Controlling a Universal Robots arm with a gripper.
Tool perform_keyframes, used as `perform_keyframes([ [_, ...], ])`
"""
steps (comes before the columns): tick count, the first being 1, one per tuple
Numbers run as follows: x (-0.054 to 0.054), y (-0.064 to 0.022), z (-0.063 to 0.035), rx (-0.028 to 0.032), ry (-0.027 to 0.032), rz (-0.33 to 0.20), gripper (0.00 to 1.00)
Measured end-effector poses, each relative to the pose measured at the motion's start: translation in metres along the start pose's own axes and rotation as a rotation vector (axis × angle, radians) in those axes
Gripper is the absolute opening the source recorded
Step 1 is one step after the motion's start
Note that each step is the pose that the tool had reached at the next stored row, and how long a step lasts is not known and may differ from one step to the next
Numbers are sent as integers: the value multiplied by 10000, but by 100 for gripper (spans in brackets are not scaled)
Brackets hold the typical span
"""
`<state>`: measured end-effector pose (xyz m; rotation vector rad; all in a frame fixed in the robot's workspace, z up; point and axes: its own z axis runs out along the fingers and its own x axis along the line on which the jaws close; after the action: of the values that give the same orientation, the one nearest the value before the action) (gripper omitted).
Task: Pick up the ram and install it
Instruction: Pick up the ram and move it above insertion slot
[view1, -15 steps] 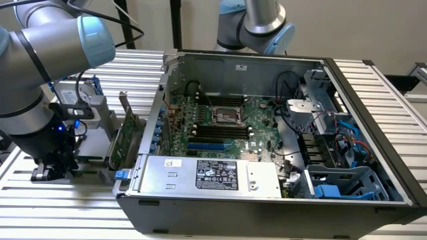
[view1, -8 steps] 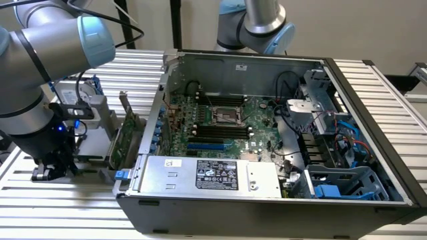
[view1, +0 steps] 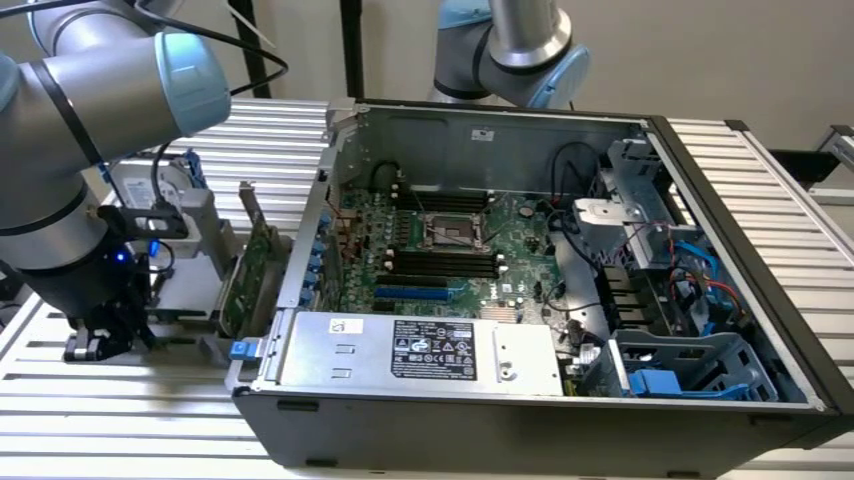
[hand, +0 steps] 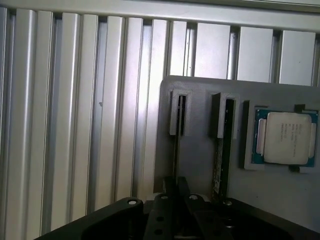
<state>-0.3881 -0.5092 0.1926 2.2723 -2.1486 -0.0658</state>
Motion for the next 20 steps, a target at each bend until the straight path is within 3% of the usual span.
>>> perform_keyframes([
  [11, -1, 2, -50, 1, -5, 0, 0],
  [20, -5, 10, -245, 2, -36, -2, 0],
])
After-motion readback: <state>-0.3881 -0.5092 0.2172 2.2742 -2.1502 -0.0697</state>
